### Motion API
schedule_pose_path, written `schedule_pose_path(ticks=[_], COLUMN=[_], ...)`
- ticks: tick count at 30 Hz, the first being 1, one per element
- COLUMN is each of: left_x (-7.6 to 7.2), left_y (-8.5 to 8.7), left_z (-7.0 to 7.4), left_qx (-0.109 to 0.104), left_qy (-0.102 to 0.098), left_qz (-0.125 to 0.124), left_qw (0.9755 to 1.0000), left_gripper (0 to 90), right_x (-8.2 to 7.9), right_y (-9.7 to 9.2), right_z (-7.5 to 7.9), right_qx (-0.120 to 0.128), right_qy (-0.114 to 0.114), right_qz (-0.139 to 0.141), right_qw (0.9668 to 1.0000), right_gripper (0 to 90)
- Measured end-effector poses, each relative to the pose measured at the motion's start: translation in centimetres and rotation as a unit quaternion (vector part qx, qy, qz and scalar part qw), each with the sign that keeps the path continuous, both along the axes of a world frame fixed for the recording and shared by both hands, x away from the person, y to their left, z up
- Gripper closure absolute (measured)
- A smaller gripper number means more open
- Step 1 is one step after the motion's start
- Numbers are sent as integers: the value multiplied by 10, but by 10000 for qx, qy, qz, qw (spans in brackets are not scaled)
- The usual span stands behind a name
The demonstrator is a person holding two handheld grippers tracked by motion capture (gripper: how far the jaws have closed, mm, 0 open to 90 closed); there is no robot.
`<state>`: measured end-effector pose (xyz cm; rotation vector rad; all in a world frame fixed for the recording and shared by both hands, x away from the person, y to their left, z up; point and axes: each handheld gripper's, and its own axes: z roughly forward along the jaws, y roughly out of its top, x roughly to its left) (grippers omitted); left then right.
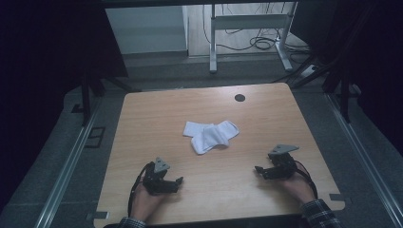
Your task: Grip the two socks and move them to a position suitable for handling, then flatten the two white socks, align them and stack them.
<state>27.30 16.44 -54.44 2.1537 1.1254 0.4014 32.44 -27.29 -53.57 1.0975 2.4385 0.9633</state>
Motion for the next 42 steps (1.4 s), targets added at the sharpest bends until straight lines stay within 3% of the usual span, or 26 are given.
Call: schedule_pose_path(ticks=[8, 17, 33, 42], left_x=[1, 1, 1, 2], left_y=[-1, -2, -2, -3], left_z=[0, 0, 0, 0], left_qx=[6, 1, 9, 10], left_qy=[7, 2, -1, 1], left_qz=[12, 41, 35, 52], left_qw=[10000, 10000, 10000, 10000], left_gripper=[110, 109, 109, 109], right_x=[0, 0, 1, 3], right_y=[2, 2, 4, 9], right_z=[-1, 0, 4, 13], right_qx=[-40, -40, -144, 54], right_qy=[37, 43, 151, 232], right_qz=[61, 63, -32, -54], right_qw=[10000, 10000, 9998, 9997], right_gripper=[143, 142, 217, 266])
